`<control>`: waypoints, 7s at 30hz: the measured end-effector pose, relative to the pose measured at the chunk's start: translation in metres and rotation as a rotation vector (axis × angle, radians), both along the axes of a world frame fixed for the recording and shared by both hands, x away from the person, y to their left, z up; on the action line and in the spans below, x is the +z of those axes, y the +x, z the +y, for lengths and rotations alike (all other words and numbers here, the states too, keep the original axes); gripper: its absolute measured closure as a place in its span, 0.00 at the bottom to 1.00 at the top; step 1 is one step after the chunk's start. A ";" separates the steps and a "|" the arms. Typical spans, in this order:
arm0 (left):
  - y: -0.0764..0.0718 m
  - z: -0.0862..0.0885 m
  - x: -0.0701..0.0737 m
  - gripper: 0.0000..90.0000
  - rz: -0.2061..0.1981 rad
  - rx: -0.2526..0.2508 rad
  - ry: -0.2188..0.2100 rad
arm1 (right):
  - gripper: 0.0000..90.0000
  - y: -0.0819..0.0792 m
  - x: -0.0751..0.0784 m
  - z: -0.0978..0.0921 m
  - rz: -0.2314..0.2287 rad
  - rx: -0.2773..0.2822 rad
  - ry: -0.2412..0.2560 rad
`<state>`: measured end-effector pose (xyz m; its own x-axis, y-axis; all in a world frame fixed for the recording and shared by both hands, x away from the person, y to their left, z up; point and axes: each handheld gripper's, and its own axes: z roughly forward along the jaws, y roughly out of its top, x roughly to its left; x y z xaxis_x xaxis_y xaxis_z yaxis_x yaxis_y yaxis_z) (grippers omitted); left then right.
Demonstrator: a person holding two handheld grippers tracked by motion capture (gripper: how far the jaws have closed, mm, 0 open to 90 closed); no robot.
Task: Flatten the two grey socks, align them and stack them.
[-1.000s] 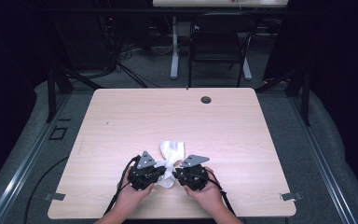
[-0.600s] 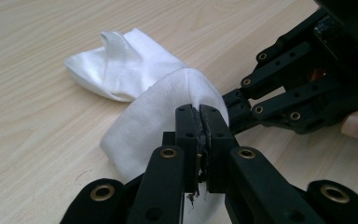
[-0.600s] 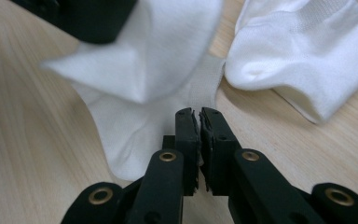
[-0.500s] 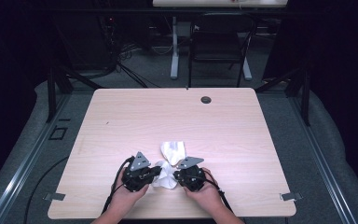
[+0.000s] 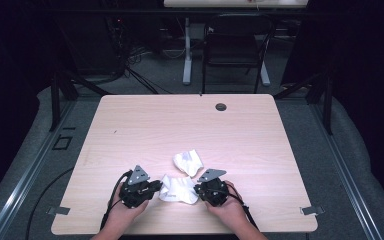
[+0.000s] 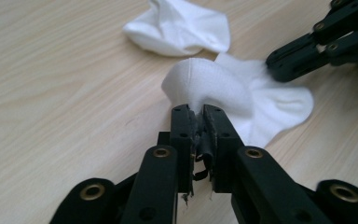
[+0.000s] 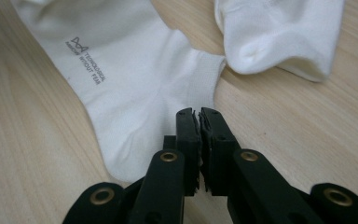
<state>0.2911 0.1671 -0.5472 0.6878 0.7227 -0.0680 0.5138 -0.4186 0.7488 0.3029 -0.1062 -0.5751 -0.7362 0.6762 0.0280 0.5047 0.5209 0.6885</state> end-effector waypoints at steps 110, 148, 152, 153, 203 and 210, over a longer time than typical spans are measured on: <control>0.014 0.012 -0.013 0.63 -0.011 0.009 0.002 | 0.78 0.075 0.004 0.051 -0.005 -0.101 -0.076; 0.065 -0.035 -0.007 0.83 -0.035 0.014 0.104 | 0.98 0.050 0.037 0.051 0.021 -0.133 0.138; 0.066 -0.033 -0.014 0.79 -0.008 0.008 0.125 | 0.98 0.051 0.042 0.041 0.014 -0.149 0.161; 0.067 -0.032 -0.016 0.77 -0.003 0.007 0.130 | 0.98 0.051 0.043 0.039 0.013 -0.156 0.170; 0.073 -0.015 -0.030 0.95 0.026 0.013 0.082 | 0.93 0.066 0.000 -0.007 0.043 -0.246 0.026; 0.071 -0.011 -0.030 0.95 0.033 0.025 0.070 | 0.98 0.061 -0.001 -0.014 0.045 -0.251 0.054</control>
